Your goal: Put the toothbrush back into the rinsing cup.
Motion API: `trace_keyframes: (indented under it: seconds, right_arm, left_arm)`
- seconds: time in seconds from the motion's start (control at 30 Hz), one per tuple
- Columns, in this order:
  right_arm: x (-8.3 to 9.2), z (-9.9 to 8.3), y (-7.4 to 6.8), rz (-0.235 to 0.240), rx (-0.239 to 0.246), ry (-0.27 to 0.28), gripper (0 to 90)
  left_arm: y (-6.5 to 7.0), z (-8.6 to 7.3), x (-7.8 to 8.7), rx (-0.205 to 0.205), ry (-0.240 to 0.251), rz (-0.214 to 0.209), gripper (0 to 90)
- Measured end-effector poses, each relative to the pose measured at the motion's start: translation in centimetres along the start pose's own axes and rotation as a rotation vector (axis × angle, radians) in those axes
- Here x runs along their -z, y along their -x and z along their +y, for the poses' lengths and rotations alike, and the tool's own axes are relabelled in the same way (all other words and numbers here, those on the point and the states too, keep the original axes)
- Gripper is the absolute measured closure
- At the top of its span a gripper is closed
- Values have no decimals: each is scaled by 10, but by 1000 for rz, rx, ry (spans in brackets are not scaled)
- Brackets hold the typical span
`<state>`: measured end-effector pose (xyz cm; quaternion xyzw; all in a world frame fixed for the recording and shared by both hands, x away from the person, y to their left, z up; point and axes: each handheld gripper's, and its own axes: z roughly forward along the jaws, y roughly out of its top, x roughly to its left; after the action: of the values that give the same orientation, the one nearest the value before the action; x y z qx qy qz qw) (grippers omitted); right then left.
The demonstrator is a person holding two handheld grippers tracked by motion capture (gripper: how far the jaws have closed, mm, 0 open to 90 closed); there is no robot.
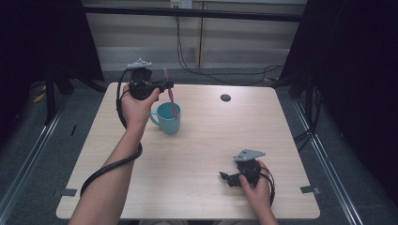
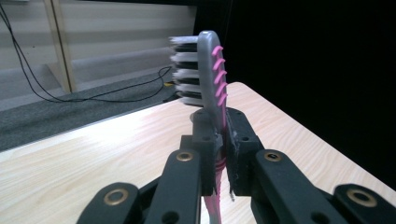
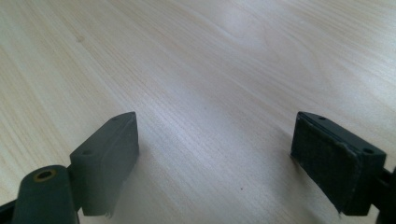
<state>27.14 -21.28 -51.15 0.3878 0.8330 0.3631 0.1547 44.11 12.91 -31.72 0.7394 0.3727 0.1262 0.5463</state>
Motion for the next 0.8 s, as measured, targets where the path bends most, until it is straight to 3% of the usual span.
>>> trace_keyframes:
  seconds: [0.8]
  right_arm:
    - [0,0,0,0,-1,0,149]
  left_arm:
    - [-21,-1,-13,-20,-13,69,839]
